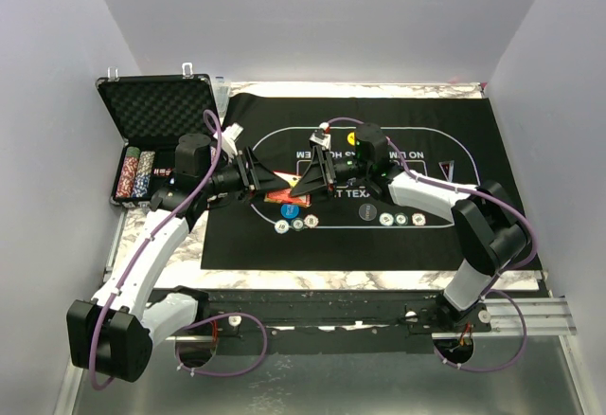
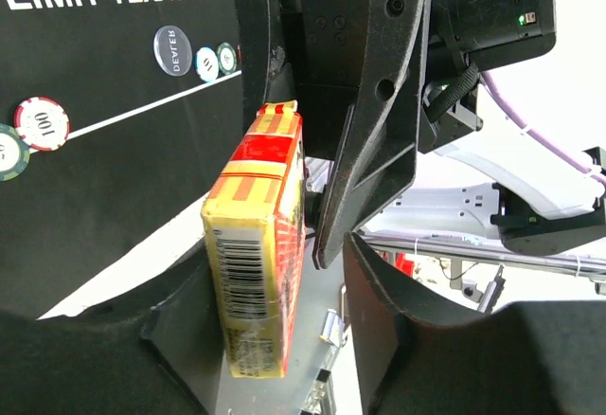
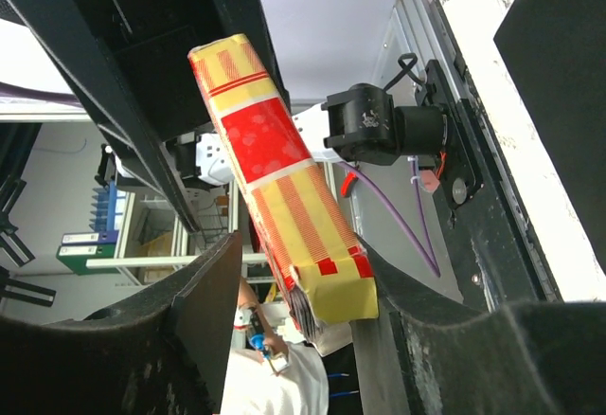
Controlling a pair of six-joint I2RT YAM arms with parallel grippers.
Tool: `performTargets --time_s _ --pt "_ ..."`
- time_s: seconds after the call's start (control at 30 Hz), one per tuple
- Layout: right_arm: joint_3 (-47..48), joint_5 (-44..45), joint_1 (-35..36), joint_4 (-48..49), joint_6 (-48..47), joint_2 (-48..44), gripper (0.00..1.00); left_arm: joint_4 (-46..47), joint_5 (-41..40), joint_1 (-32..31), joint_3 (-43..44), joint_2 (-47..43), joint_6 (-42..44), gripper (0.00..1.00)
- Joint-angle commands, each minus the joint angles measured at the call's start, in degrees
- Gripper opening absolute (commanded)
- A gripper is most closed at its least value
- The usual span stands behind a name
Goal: Distribute texas hold em gaming equipment
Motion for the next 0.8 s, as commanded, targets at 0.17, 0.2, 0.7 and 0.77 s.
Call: performTargets --time_s 0.17,0.2,0.7,0.77 --pt "-0.71 -1.67 0.01 2.56 0.03 -0.91 0.49 3.25 2.68 -0.33 -0.5 -1.87 -0.75 0.32" --pt "-0.63 -1.72 0.02 2.65 0.03 -0.9 0.49 3.24 2.69 -0.37 -0.61 -1.9 -0.68 0.41" --pt "-1.19 -2.2 -0.22 3.22 0.62 -0.95 0.49 4.74 4.07 -0.37 -0.41 -1.26 -1.83 0.45" --pt "-1.15 -2.25 -0.31 3.57 0.82 -0.93 0.49 4.66 4.77 -0.37 -0.2 -1.08 -1.52 0.32"
